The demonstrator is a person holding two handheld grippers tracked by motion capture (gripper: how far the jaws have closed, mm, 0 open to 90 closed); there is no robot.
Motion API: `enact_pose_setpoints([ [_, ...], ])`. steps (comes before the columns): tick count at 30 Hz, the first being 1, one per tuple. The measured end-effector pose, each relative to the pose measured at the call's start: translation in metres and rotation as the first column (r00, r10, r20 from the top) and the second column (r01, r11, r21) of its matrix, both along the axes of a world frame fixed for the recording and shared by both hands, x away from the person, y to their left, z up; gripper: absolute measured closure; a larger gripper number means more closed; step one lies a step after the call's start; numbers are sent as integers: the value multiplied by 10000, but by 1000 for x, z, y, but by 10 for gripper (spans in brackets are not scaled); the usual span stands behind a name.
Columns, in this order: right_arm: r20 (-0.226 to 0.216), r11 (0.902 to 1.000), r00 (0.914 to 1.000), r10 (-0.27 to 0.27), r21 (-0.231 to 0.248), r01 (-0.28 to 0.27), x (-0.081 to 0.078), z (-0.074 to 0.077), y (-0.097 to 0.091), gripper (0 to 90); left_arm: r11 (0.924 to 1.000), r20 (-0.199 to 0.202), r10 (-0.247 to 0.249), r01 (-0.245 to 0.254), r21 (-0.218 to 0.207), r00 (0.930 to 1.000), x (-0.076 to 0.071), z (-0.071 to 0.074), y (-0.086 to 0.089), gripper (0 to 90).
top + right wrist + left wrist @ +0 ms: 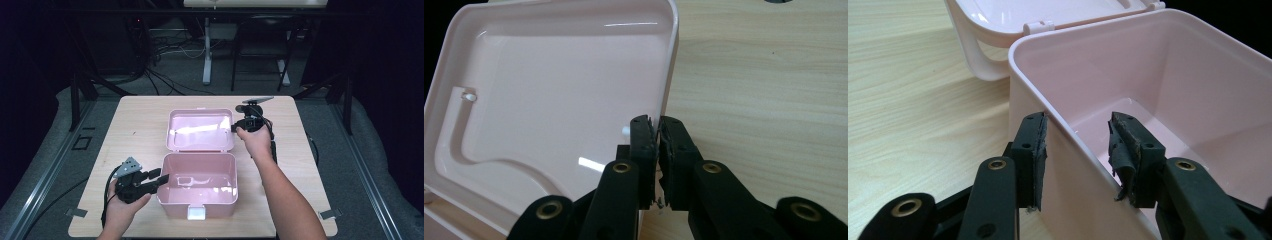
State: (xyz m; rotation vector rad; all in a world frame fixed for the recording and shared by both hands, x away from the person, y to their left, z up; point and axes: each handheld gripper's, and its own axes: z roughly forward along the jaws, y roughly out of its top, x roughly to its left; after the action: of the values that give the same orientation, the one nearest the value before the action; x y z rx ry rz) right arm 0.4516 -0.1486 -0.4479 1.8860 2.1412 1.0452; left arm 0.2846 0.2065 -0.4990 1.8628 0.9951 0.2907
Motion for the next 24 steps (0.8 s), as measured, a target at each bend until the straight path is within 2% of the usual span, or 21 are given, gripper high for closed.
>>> enact_pose_setpoints([
  [2, 21, 10000, 10000, 31, 55, -31, 0, -2, -1, 883, 10000, -16, 21, -21, -7, 10000, 0, 0, 0, 582],
  [3, -123, 9998, 9999, 99, -158, -101, 0, -4, 0, 900, 10000, 6, 24, -24, -4, 10000, 0, 0, 0, 584],
  [4, -34, 9995, 9999, 166, -271, -167, 0, -5, 1, 900, 10000, 109, 24, -24, 59, 9999, 0, 0, 0, 587],
  [6, -54, 9997, 9998, 212, -86, -213, -1, -7, 2, 900, 9999, 130, 37, -39, 113, 9999, -1, 0, -1, 588],
  [10, 41, 9994, 9996, 293, -168, -293, -2, -7, 5, 900, 10000, 108, 21, -22, 96, 9999, -1, 0, 0, 591],
  [18, 473, 9980, 9981, 388, -517, -363, -5, -7, 9, 900, 10000, -32, 26, -26, -30, 10000, -1, 0, 0, 591],
  [24, 711, 9974, 9965, 443, -605, -400, -12, -4, 6, 880, 10000, -48, -9, 9, 2, 10000, -2, 1, 1, 594],
])
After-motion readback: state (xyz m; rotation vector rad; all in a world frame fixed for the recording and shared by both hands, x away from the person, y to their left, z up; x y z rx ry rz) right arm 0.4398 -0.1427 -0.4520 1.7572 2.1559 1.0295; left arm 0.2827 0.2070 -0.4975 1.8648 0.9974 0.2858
